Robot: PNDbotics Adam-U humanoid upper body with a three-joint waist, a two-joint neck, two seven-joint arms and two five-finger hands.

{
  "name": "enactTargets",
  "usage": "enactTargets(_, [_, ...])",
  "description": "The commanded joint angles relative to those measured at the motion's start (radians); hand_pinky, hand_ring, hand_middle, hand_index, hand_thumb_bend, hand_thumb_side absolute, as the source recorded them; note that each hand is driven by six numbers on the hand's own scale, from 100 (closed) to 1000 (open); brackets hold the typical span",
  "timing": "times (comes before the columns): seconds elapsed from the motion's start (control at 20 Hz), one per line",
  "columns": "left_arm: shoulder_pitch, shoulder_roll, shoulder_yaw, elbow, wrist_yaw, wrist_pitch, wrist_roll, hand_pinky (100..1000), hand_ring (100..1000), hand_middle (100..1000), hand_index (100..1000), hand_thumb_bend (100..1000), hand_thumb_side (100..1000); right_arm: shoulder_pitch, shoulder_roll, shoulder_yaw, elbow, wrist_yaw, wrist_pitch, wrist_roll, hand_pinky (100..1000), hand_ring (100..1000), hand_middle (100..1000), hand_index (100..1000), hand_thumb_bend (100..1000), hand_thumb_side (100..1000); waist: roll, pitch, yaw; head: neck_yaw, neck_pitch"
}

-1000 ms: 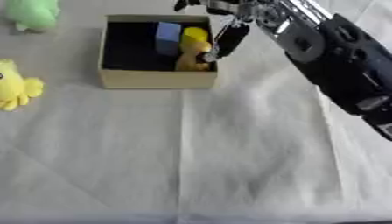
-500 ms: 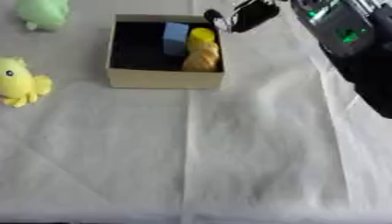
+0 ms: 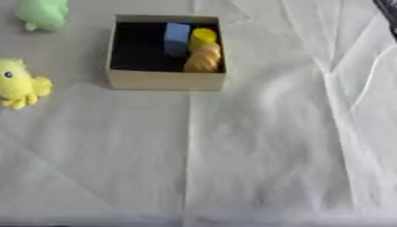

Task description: Pick up objects on the table and place them in the box.

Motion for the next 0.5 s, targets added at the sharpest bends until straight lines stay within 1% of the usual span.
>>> enactTargets(0.05, [0.019,0.092,0.006,-0.084,0.063,-0.009,-0.1,891,913,865,923,660,389,-0.007,-0.059,-0.055,0.003,-0.022,0.017,-0.042,784,808,773,854,201,398,0.024,-0.041,-0.002,0.011,0.004])
enactTargets(0.25, [0.063,0.126,0.007,-0.125,0.092,0.002,-0.195,902,922,873,929,638,322,0.0,-0.062,-0.073,0.034,-0.041,0.026,-0.079,781,802,767,849,214,405,0.03,-0.044,-0.003,0.019,0.004])
enactTargets(0.3, [0.074,0.134,0.007,-0.133,0.098,0.002,-0.212,903,923,873,929,634,320,0.002,-0.062,-0.073,0.038,-0.04,0.026,-0.081,781,802,767,849,215,404,0.031,-0.044,-0.004,0.022,0.004])
enactTargets(0.5, [0.128,0.168,0.01,-0.181,0.145,0.001,-0.273,909,927,870,922,606,265,0.011,-0.063,-0.072,0.043,-0.031,0.024,-0.084,781,801,767,848,220,405,0.034,-0.044,-0.002,0.024,0.004])
